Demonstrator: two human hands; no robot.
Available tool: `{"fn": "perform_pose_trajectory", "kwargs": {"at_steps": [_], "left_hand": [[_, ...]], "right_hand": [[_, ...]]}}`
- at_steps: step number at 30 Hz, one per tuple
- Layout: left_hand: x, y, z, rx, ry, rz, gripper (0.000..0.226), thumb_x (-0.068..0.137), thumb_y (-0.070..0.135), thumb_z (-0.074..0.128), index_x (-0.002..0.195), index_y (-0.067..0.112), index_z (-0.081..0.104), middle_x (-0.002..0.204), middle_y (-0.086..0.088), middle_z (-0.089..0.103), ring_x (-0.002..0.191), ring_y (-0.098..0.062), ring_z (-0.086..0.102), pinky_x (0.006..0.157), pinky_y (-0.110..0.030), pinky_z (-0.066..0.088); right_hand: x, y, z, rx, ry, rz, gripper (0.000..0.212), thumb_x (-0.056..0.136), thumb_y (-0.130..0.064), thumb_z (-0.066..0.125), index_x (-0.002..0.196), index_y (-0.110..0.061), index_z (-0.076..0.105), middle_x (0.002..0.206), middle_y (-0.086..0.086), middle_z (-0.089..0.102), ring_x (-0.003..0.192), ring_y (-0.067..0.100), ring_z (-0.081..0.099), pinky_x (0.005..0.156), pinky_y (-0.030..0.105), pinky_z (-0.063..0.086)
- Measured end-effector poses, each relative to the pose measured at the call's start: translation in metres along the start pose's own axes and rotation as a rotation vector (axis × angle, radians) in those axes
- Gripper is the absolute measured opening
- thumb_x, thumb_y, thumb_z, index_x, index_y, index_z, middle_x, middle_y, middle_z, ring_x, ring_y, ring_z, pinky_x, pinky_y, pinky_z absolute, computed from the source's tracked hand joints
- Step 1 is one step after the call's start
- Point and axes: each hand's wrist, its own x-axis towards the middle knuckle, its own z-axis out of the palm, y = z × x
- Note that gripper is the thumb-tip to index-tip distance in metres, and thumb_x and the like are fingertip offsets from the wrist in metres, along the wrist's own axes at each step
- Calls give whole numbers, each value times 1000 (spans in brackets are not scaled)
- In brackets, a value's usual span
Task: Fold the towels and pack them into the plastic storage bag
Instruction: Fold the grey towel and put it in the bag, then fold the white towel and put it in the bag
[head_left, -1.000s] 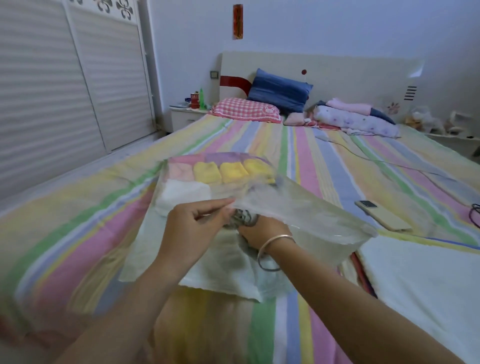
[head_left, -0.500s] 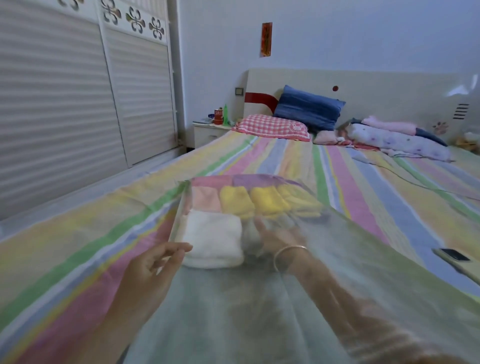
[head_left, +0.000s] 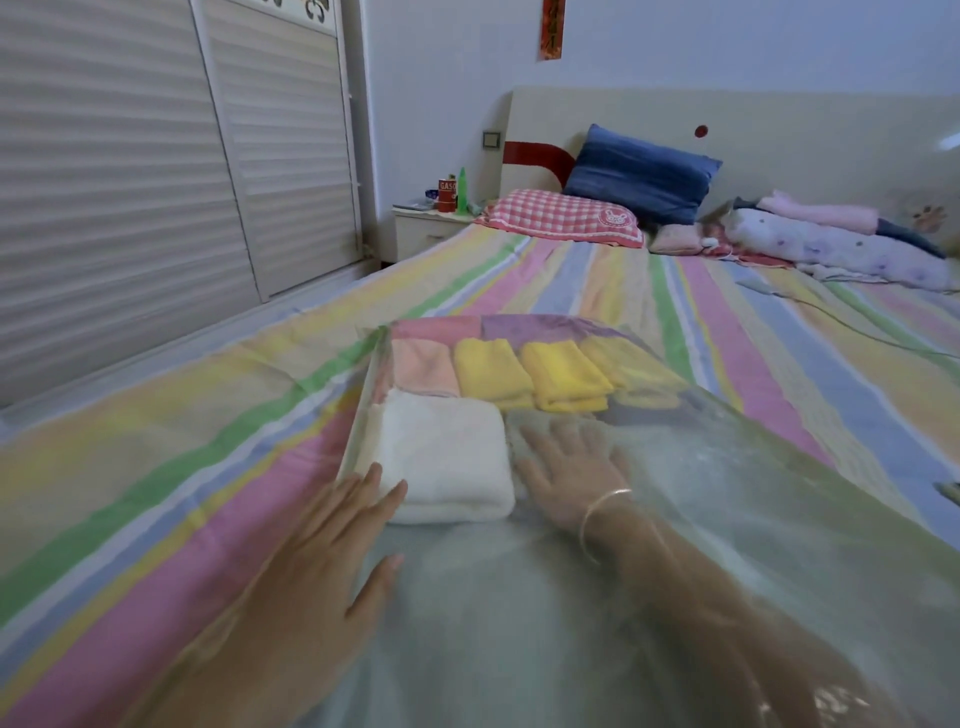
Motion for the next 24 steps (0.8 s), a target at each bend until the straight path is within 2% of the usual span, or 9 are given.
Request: {"fn": "perform_pose_trajectory", "kwargs": {"at_steps": [5, 9, 12, 14, 16, 18, 20, 22, 24], "left_hand": [[-2, 3, 0, 22, -118, -25, 70, 99, 57, 12, 134, 16, 56, 143, -2, 50, 133, -10, 36, 113, -25, 15], [-4, 2, 5, 35, -125, -53, 65, 96, 59, 21, 137, 21, 53, 149, 1, 43, 138, -6, 28, 113, -26, 14], [-2, 12, 2, 1, -42, -94, 72, 80, 60, 23, 139, 28, 50, 151, 14, 26, 143, -2, 20, 116, -28, 13], [0, 33, -8, -52, -22, -75, 73, 75, 61, 21, 136, 34, 50, 145, 22, 23, 140, 2, 16, 116, -20, 8], [1, 64, -20, -138, -22, -42, 58, 78, 54, 32, 130, 38, 53, 139, 27, 30, 136, 6, 22, 107, -4, 6], [1, 100, -31, -230, -31, -1, 46, 80, 47, 40, 122, 39, 58, 131, 29, 42, 127, 10, 34, 97, 5, 12], [0, 139, -37, -315, -35, 63, 36, 85, 43, 46, 116, 37, 63, 123, 27, 53, 118, 9, 44, 92, 4, 22], [-1, 182, -39, -397, -26, 99, 24, 91, 36, 52, 111, 35, 65, 115, 26, 59, 110, 8, 51, 90, -3, 33], [-4, 224, -37, -457, -8, 130, 23, 90, 34, 51, 107, 35, 66, 107, 25, 62, 101, 7, 56, 86, -14, 43]], "right_hand": [[5, 18, -11, -183, 15, -185, 89, 63, -67, -12, 148, -45, 4, 160, -8, 8, 145, 25, 8, 113, 48, 20], [9, 16, -2, -288, -35, -136, 67, 86, -65, 5, 148, -44, -8, 160, -8, -10, 147, 26, -5, 115, 51, 6], [2, 6, -5, -233, -60, -90, 62, 98, -56, 18, 151, -35, -5, 160, -4, -7, 147, 25, -4, 114, 49, -5], [-16, 3, -9, -89, -3, -84, 62, 98, -55, 24, 152, -30, 6, 161, -1, 3, 147, 23, 1, 115, 48, -6], [-51, 1, -16, 8, -16, -78, 62, 96, -57, 23, 151, -33, 9, 160, -4, 5, 147, 21, -2, 116, 52, -5], [-95, 4, -20, 4, -23, -119, 69, 88, -68, 10, 149, -35, 17, 160, -5, 8, 147, 20, 2, 117, 51, 2], [-150, 11, -30, -37, 98, -189, 84, 83, -72, -7, 144, -28, 31, 154, 0, 30, 144, 21, 23, 114, 46, 21], [-204, 29, -46, 77, 75, -222, 68, 94, -58, 11, 144, -19, 34, 149, 5, 39, 139, 20, 33, 111, 37, 29], [-261, 54, -57, 170, -104, -342, 62, 89, -51, 27, 141, -20, 43, 144, 5, 45, 133, 22, 40, 105, 32, 32]]}}
